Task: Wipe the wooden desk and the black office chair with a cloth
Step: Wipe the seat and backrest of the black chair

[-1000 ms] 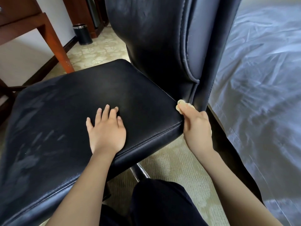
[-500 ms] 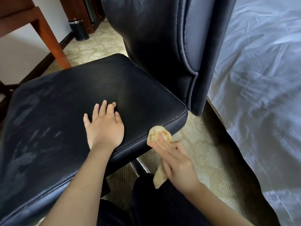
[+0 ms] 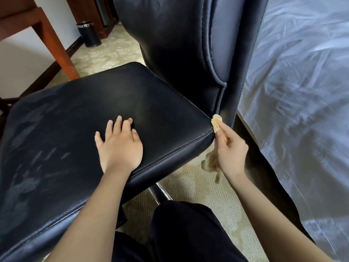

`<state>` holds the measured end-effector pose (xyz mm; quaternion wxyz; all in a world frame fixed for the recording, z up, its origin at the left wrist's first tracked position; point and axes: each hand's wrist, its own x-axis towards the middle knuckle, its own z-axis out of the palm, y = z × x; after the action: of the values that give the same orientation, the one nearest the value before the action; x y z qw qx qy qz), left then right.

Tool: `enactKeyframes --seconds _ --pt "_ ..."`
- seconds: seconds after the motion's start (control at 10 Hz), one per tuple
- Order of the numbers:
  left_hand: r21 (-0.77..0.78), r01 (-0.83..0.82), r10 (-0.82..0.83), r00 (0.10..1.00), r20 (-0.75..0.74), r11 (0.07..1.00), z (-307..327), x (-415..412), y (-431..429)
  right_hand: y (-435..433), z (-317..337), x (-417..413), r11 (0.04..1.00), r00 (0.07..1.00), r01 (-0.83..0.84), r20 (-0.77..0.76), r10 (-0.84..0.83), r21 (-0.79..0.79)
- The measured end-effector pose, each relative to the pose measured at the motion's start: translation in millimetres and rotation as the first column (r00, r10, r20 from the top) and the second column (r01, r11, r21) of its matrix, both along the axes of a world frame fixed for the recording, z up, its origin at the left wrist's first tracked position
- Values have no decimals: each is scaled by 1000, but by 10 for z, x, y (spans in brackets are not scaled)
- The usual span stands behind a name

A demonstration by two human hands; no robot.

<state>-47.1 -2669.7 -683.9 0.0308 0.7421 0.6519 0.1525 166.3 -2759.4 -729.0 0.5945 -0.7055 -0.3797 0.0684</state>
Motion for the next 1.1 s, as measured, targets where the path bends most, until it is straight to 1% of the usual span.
enactKeyframes --seconds 0.1,0.2,0.3,0.4,0.5,0.6,0.7,0.8,0.9,1.0,1.1 --pt "-1 -10 10 1000 -7 1000 -5 8 -7 -114 24 -277 999 996 32 82 -35 40" --pt "0 -9 9 1000 -8 1000 -2 8 -8 -208 -11 -490 997 992 19 120 -29 77" --pt "-3 -5 5 1000 -6 1000 4 7 -3 -362 -164 -793 990 984 -97 158 80 106" --pt "-11 -5 5 1000 1 1000 7 7 -8 -440 -249 -886 980 977 -187 121 177 72" --pt "-15 0 0 1000 0 1000 15 6 -10 -470 -341 -835 966 967 -253 34 251 57" --pt "-14 2 -2 1000 1 1000 17 3 -9 -437 -362 -773 975 977 -196 -58 203 108" --pt "-10 1 -1 1000 7 1000 10 -2 -9 -300 -356 -673 981 989 -48 -131 73 190" --pt "-9 3 -3 1000 8 1000 6 -5 -7 -184 -327 -562 978 969 29 -247 24 207" --pt "-4 4 -4 1000 1 1000 -3 -1 -10 -12 -282 -336 976 944 88 -331 -18 197" --pt "3 3 -3 1000 -6 1000 -6 1 -3 85 -241 -216 985 935 70 -355 -10 157" --pt "7 -8 8 1000 -11 1000 -13 20 1 160 -200 -190 988 908 90 -418 -29 126"
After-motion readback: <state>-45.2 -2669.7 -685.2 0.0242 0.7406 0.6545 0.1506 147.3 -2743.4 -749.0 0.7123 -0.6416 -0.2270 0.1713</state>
